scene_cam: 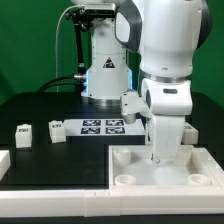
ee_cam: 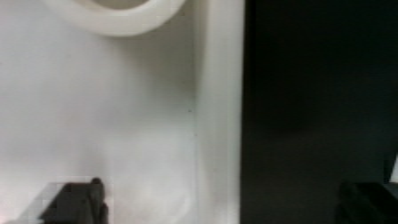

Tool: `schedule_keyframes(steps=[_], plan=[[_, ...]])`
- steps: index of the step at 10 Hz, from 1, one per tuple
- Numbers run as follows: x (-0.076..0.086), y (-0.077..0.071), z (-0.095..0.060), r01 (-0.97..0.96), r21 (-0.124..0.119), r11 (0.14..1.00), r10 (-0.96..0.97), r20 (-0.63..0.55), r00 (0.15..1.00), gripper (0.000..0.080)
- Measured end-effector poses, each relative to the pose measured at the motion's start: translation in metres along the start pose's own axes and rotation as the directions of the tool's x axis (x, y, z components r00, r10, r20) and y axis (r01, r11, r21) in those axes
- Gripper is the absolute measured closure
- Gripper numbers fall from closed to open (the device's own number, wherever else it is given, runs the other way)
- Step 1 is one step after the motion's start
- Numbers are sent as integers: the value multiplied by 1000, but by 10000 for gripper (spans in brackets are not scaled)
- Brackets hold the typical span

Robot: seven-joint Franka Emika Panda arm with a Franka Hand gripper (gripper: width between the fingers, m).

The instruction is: Assemble one leg

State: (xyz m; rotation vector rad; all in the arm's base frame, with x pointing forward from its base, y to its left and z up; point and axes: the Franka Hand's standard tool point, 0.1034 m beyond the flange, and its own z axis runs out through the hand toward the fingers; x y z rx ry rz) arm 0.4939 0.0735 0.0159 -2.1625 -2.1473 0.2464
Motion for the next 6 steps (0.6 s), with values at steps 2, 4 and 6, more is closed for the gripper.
schedule_keyframes(steps=[2,4,6], plan=[[0,0,0,0,0,1000,0,0,1000,150],[-2,-8,-18,-57,-25,998,57,6,998,150],[2,-22,-37,-118,-48,992,119,12,993,150]])
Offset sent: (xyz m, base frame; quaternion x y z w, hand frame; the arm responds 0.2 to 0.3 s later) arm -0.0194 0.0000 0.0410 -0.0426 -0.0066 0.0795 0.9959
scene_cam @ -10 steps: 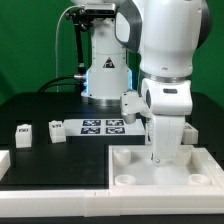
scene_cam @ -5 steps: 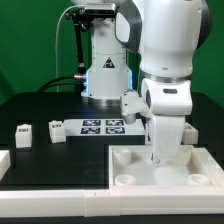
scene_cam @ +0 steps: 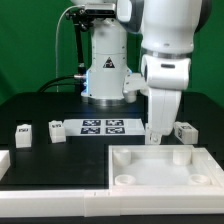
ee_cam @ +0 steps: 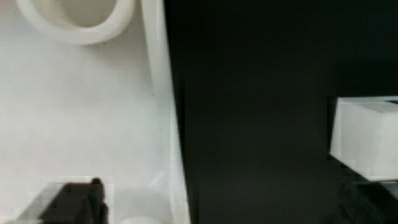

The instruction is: Assemble one leg

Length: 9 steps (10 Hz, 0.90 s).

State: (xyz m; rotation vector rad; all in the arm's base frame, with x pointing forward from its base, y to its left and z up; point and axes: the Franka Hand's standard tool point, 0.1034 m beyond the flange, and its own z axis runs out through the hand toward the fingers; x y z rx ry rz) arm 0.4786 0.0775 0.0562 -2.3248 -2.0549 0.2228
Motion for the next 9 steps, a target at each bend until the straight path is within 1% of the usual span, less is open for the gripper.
schedule_keyframes(steps=[1,2,4,6,7,9], plan=[[0,-7,-9,-13,-16,1000,13,1,1000,150],[2,-11,-11,-77,-19,997,77,1,997,150],[1,-11,-9,-67,-15,998,67,1,998,150],[2,-12,-9,-224,-13,974,224,-3,974,150],[3,-12,-9,-322,-12,947,321,-5,947,150],[4,-12,-9,-509,-5,861,509,-11,861,150]])
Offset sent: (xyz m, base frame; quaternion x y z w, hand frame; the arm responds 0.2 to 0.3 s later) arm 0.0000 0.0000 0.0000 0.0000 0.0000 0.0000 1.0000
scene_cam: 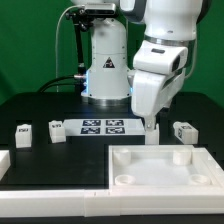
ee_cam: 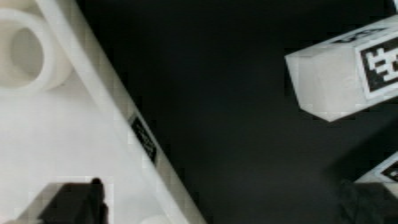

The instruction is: Assemble one leg

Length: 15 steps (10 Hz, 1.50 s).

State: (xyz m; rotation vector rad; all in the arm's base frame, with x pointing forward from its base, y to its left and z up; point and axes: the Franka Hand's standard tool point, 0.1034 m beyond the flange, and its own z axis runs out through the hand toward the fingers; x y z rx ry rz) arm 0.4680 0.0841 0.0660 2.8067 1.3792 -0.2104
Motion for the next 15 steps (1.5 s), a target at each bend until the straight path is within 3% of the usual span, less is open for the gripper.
schedule_keyframes(steps=[3,5,10,12,15], plan=[[-3,-13,6,-379,25,925,380,-5,925,150],[1,-32,11,-615,48,787,615,9,788,150],[31,-83,10,-593,59,803,593,16,805,150],[37,-86,13,-567,79,820,568,4,823,150],[31,-89,13,-568,72,820,563,82,823,150]])
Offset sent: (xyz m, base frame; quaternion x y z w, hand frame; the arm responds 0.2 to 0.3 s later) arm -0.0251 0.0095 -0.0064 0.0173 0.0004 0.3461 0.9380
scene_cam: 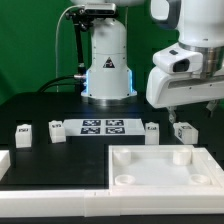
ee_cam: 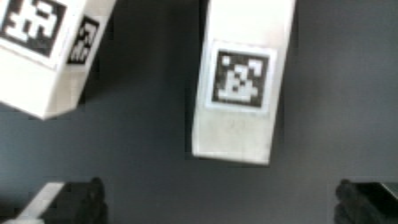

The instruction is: Assemble one leg

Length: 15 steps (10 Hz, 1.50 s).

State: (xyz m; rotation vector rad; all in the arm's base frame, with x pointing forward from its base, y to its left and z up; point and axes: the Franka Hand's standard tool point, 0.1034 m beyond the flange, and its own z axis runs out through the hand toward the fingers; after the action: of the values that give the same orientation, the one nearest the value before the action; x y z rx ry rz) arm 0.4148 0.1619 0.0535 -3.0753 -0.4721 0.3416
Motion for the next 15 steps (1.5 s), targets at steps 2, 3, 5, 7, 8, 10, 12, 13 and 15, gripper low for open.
schedule_keyframes(steps=[2,3,5,7,8,10,12,13,15], plan=[[-6,1,1,-1,-7,1000,2,212,977,150],[-3,1,6,-3,-1,1000,3,257,966,150],[-14,-2,11,6,2,1000,-6,469,883,150],[-9,-4,19,5,12,1000,-11,517,856,150],[-10,-4,21,-4,6,1000,0,516,857,150],[-13,-11,34,-45,-23,999,50,522,851,150],[-14,-11,45,-49,-20,999,52,527,848,150],[-15,-11,47,-49,-19,999,51,526,849,150],[-16,-12,49,-47,-18,999,50,525,850,150]])
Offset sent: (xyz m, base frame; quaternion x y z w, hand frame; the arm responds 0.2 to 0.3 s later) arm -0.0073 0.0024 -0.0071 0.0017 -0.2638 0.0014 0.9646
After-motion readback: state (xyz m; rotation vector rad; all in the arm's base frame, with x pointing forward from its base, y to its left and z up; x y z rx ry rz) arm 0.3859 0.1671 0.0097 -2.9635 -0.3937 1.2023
